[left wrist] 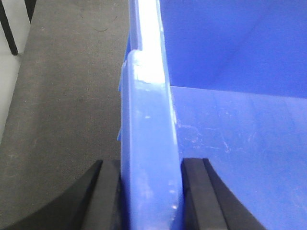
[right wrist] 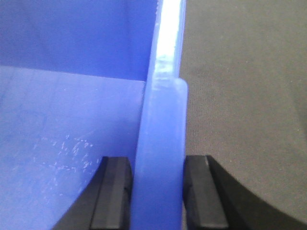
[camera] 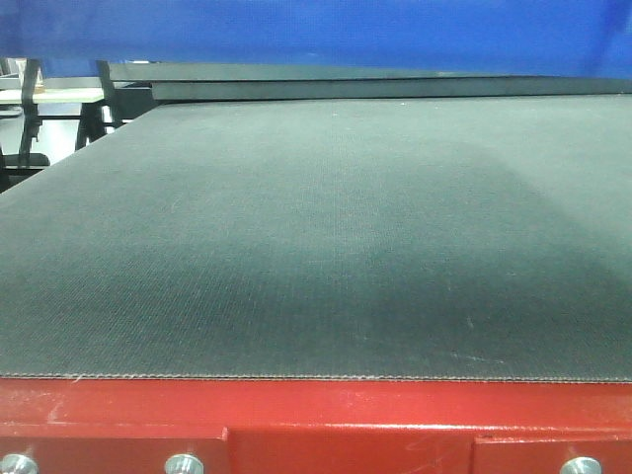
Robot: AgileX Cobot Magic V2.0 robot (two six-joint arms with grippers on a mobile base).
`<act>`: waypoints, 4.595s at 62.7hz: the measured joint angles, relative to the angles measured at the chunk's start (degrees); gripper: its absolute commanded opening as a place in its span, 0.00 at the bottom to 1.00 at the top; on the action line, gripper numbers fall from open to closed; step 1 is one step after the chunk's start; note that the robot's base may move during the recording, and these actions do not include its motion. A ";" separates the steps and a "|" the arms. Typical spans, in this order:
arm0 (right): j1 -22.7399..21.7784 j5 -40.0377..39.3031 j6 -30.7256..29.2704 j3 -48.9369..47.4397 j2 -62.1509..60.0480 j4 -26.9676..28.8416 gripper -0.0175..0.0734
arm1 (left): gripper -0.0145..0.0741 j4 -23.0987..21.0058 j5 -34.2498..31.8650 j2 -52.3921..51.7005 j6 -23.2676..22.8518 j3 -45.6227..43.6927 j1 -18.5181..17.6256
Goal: Move blue bin to conveyor side
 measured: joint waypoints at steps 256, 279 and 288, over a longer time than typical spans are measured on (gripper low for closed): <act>0.00 -32.16 -0.01 16.63 -5.99 0.12 0.10 | 0.17 4.49 -41.02 -7.01 -3.72 25.62 1.65; 0.00 -44.64 -0.01 45.65 -25.58 -0.28 0.10 | 0.17 4.49 -57.09 -24.91 -3.92 56.92 1.65; 0.00 -49.17 -0.01 54.74 -34.89 -0.28 0.10 | 0.17 5.54 -58.77 -32.58 -3.92 66.44 1.65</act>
